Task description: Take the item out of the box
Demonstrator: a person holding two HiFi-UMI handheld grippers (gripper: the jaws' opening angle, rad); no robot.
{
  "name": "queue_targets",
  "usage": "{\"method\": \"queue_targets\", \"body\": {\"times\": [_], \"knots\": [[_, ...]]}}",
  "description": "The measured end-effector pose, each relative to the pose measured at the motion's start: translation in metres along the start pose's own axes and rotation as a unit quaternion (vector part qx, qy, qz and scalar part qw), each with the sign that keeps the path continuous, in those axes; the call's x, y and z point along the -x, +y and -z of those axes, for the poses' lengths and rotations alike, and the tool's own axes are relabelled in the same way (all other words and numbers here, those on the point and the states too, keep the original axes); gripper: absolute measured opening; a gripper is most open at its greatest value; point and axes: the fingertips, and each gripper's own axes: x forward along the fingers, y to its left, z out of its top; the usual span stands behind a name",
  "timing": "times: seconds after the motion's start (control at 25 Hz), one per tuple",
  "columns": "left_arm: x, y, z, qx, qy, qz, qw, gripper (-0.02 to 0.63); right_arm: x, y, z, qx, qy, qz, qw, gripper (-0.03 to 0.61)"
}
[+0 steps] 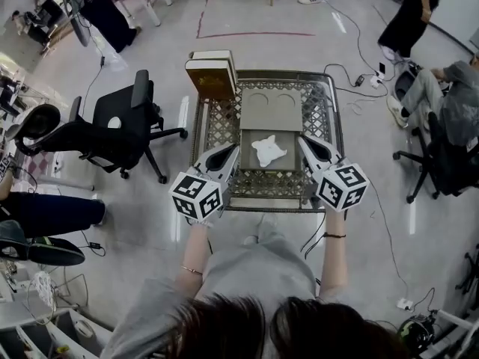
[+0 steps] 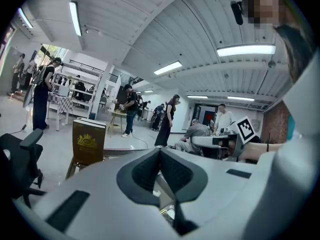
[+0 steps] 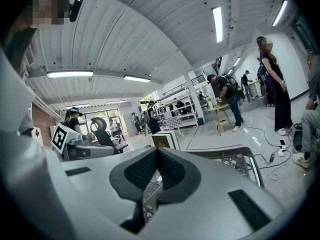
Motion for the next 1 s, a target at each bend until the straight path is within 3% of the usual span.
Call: {"method": "queue_targets", "body": {"times": [0.2, 1.0], "knots": [[-0.013, 0.005, 0.009, 0.006, 0.009, -0.011, 0.9999, 0.017, -0.013, -0.013, 0.008, -0.002, 0.024, -0.017, 1.0, 0.021], [-0.054, 0.033, 0.072, 0.07, 0.1, 0.0, 0.9926, 0.017, -0.069, -0.051, 0.074, -0.018, 0.12, 0.009, 0.993, 0.023]]}}
